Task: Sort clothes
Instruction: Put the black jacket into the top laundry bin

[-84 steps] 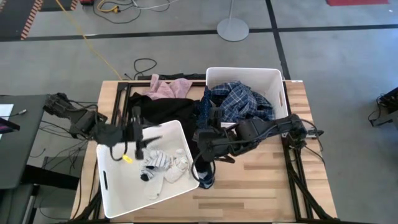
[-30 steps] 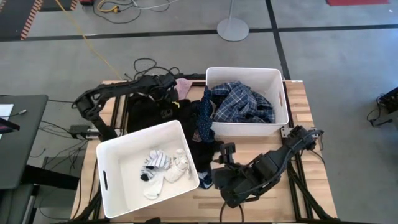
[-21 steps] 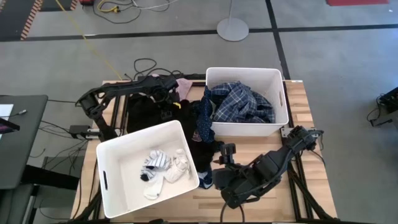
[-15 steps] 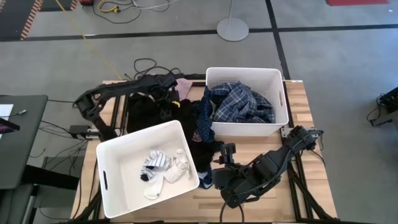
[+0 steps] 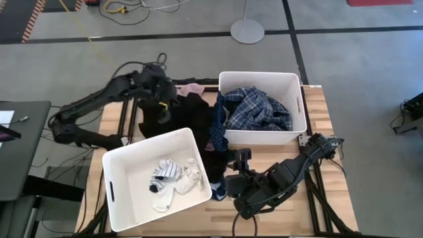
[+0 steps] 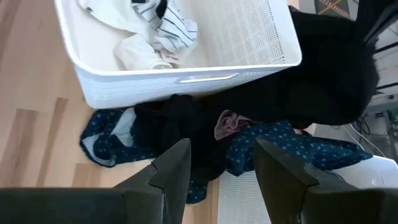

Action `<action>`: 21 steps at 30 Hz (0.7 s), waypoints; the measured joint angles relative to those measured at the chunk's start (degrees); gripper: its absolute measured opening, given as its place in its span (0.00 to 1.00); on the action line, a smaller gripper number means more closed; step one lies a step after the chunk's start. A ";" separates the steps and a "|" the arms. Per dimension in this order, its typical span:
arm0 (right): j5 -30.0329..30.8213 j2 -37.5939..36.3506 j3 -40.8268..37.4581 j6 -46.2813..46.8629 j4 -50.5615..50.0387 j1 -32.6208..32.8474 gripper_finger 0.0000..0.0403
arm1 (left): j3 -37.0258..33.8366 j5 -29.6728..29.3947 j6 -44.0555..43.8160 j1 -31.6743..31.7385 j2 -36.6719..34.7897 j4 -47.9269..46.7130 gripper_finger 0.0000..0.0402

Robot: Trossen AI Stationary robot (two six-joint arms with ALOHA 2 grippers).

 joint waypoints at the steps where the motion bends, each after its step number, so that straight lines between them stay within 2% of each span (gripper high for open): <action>1: 0.00 0.00 0.00 -0.02 0.02 -0.27 0.47 | 0.06 0.15 -0.24 -0.09 -0.91 -0.06 0.00; 5: 1.53 0.00 0.00 -0.24 0.04 -1.76 0.47 | 0.20 1.54 -0.86 -0.71 -3.79 0.09 0.00; 10: 9.33 0.02 0.00 0.94 0.26 -4.83 0.48 | 0.30 2.32 -0.58 -2.51 -5.69 0.55 0.00; 13: 12.01 0.02 0.00 0.58 0.82 -7.12 0.52 | 0.30 2.30 -0.49 -4.12 -6.75 0.82 0.00; 21: 12.72 0.02 0.00 -10.79 12.26 -13.53 0.59 | 0.30 2.32 -0.35 -8.48 -11.10 3.43 0.00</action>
